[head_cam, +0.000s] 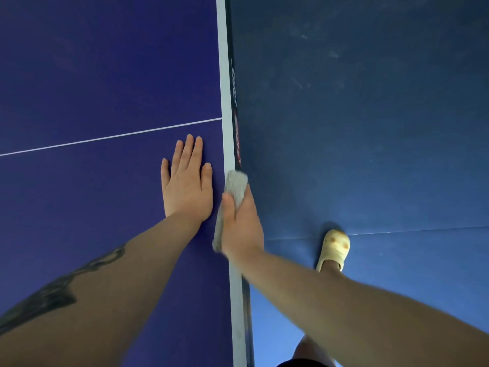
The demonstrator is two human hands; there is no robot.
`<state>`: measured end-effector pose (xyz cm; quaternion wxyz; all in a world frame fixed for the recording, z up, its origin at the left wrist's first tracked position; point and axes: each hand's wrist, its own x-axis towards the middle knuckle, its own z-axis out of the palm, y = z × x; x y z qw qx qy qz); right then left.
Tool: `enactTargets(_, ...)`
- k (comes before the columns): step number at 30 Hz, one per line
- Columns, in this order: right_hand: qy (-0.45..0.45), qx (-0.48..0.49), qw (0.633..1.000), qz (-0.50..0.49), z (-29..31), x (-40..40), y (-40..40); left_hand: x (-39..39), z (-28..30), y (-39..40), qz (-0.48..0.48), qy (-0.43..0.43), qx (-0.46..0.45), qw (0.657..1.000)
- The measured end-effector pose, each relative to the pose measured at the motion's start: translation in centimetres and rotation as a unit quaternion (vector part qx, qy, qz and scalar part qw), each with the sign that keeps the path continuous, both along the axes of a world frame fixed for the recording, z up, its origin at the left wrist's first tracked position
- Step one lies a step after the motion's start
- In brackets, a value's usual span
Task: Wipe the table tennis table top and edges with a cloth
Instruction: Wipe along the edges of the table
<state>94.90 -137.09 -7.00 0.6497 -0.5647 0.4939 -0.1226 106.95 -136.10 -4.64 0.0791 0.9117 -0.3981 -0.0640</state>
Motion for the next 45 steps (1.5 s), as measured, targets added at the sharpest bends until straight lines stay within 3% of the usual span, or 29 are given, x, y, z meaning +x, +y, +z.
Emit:
enactTargets(4, 0.028, 0.027, 0.999, 0.021, 1.5, -2.9, 3.5, 0.2, 0.1, -0.1, 0.001, 0.008, 0.004, 1.0)
enactTargets(12, 0.005, 0.003, 1.0, 0.007, -0.2, 6.9, -9.0, 0.0, 0.5, -0.3, 0.003, 0.013, 0.011, 1.0)
enactTargets(19, -0.022, 0.021, 1.0, 0.002, 0.8, 2.3, -3.3, 0.1, 0.4, -0.5, 0.01, 0.019, 0.008, 1.0)
enactTargets(26, 0.014, -0.011, 1.0, 0.007, -0.9, 9.2, -11.1, 0.2, 0.4, -0.4, 0.007, 0.024, 0.0, 1.0)
enactTargets(33, -0.015, 0.051, 0.998, 0.03, 1.8, 1.9, -4.5, 0.2, 0.5, -0.3, 0.006, 0.024, 0.006, 1.0)
enactTargets(41, 0.018, 0.026, 0.999, 0.033, 0.4, 11.2, -14.8, 0.2, 0.7, -0.2, 0.002, 0.029, 0.019, 0.999)
enactTargets(45, 0.011, 0.01, 0.999, 0.037, 0.9, 7.8, -11.1, 0.2, 0.7, -0.2, 0.002, 0.029, 0.023, 0.999)
